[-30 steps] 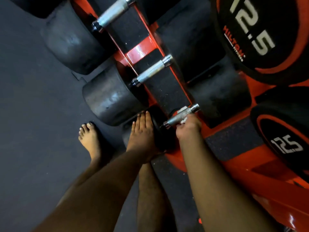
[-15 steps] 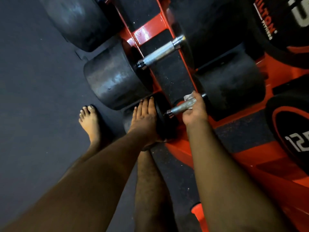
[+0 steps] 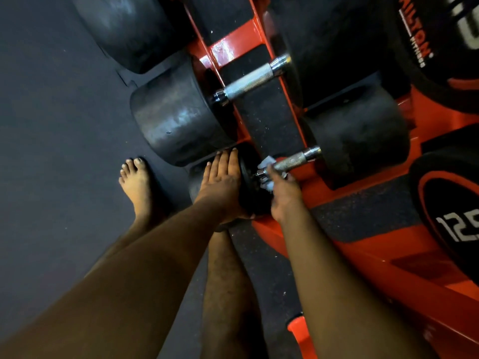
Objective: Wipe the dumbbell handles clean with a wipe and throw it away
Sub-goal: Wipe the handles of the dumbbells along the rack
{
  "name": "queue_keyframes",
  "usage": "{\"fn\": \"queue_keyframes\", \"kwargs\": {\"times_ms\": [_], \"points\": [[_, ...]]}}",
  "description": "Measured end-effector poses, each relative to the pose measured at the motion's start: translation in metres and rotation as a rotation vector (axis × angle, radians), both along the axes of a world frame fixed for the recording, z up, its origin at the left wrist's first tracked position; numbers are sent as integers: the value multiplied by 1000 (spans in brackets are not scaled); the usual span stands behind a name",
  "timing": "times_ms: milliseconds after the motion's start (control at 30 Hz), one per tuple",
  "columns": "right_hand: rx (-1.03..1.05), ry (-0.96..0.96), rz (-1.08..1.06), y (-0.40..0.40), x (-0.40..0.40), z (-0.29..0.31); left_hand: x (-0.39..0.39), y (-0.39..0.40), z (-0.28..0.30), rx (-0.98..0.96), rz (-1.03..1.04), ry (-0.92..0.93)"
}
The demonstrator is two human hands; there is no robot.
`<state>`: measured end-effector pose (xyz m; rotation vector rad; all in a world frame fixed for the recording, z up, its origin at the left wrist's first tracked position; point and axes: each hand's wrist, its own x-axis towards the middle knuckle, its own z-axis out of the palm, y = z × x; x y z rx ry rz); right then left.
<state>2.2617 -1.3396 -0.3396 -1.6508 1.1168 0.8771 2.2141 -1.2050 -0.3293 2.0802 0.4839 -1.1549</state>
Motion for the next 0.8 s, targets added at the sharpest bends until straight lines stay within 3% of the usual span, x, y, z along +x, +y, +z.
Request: {"fn": "queue_keyframes", "kwargs": {"times_ms": [100,233,500,633,700,800], "points": [[-22,39,105,-2,-13,2,0,0,0,3,5,-6],[-151,-67,268,-7,-21,-1,-3,0,-2,-4,15,-13],[-311,-193,884,-5,-27,21,-4,0,-2,-9,19,-29],[-219,-257,997,-5,-13,35,-4,0,-3,-14,20,-26],[-193,-359,1014,-3,-1,40,-5,0,-4,-18,23,-28],[-324,-631,1158,-2,13,27,-6,1,-3,-27,34,-36]]}}
